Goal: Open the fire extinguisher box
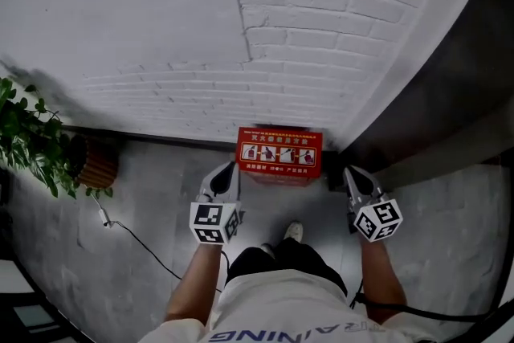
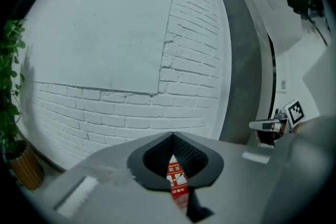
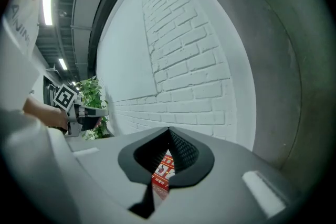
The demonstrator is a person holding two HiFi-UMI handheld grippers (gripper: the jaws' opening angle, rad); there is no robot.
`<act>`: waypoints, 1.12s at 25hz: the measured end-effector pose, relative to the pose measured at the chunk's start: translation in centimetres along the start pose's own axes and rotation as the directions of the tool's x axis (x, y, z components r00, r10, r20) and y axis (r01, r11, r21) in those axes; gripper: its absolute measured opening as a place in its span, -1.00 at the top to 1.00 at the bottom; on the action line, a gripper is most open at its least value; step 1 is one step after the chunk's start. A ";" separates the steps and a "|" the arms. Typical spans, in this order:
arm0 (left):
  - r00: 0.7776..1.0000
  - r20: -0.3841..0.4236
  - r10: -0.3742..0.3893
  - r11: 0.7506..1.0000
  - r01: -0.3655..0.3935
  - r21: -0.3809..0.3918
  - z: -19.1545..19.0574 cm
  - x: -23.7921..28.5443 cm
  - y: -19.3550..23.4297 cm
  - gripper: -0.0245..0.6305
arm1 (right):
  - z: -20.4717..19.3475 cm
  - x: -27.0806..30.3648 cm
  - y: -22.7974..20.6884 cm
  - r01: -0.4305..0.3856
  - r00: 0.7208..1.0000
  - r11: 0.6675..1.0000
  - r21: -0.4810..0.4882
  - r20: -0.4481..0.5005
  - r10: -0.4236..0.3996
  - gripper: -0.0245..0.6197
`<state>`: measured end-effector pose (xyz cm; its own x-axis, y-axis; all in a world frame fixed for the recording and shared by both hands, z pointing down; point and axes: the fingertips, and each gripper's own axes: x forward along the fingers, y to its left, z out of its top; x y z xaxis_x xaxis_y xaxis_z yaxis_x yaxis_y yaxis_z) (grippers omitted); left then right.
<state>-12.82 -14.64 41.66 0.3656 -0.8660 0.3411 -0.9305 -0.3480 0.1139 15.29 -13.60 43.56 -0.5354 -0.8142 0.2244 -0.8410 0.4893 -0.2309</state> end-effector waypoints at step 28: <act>0.975 -0.220 -0.016 1.000 0.020 0.018 -32.5 12.0 10.9 0.91 | -27.8 11.7 -0.6 0.032 0.982 0.995 0.092 -0.190 -0.014 0.91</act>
<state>-19.20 -17.17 77.30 0.3667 -0.7602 0.5363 -0.9224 -0.3720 0.1035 7.39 -14.71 72.64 -0.5290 -0.7467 0.4033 -0.8468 0.4327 -0.3094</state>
